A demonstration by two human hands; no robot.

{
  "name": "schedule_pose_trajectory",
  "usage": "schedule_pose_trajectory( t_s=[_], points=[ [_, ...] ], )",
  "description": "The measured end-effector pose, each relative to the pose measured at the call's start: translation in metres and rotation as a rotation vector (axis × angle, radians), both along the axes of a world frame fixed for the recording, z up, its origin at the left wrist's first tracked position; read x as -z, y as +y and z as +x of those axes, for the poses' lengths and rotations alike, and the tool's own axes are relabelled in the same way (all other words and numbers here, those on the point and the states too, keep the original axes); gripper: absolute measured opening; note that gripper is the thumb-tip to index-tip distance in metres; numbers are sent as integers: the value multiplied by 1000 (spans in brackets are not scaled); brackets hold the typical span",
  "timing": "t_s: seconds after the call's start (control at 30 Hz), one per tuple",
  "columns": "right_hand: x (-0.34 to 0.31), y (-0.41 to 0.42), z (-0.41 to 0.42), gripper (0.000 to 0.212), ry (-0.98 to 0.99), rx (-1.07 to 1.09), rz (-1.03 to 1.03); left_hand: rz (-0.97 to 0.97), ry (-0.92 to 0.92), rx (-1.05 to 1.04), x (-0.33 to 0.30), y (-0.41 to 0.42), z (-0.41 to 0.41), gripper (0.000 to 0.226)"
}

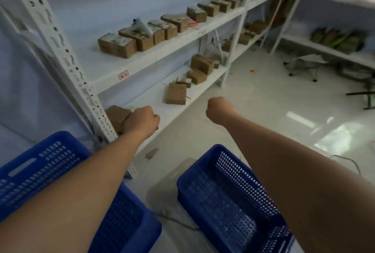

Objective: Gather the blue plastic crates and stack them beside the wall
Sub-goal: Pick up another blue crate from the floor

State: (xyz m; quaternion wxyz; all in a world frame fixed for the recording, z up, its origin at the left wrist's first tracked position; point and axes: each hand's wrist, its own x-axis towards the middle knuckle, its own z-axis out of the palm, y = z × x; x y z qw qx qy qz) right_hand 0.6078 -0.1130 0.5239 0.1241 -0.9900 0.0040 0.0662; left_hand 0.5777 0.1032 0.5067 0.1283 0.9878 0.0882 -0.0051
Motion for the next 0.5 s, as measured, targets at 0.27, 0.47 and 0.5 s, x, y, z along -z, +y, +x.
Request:
schedule_pose_trajectory(
  t_s=[0.27,0.47,0.5],
  points=[
    [69,-183,-33,17,142,193,-35,-134,126,121,66,-174,11,26],
    [126,-289,-46,13,175,319,-4,-131,219,111,110,-262,23,23],
    [136,-302,-49,14,181,336,2,-132,230,107,120,-272,24,23]
  ],
)
